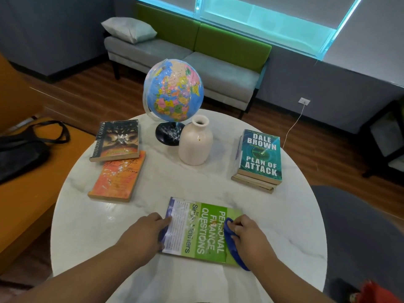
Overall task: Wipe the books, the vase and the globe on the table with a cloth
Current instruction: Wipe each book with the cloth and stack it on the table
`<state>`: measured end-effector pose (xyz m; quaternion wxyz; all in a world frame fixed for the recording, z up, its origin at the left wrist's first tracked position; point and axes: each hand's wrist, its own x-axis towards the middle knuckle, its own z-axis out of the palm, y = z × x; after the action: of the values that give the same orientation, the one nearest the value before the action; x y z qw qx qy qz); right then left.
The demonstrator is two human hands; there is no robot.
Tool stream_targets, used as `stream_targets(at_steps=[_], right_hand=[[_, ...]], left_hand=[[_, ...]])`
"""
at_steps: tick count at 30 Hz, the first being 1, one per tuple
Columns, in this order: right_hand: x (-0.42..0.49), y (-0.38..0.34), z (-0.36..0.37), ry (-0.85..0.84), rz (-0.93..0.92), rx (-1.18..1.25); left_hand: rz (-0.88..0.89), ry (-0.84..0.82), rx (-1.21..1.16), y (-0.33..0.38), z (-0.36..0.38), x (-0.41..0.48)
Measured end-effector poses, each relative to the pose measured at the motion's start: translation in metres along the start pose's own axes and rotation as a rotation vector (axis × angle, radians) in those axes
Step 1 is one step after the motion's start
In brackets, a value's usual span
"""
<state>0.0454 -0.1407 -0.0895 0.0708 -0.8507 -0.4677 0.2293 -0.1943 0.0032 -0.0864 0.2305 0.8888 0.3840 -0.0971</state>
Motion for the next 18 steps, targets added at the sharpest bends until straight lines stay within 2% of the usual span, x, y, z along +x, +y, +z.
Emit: stream_targets(at_steps=[5,9,13,18], right_hand=[[0.013,0.001,0.0,0.08,0.107,0.163],[0.005,0.001,0.001,0.029,0.051,0.198],[0.013,0.005,-0.005,0.075,0.245,0.427],[-0.008,-0.003,0.003,-0.021,0.135,0.429]], left_hand=[[0.007,0.031,0.015,-0.002,0.004,0.002],[0.011,0.05,0.009,-0.004,0.006,0.003],[0.015,0.057,0.018,-0.004,0.007,0.004],[0.015,0.063,0.003,-0.004,0.008,0.003]])
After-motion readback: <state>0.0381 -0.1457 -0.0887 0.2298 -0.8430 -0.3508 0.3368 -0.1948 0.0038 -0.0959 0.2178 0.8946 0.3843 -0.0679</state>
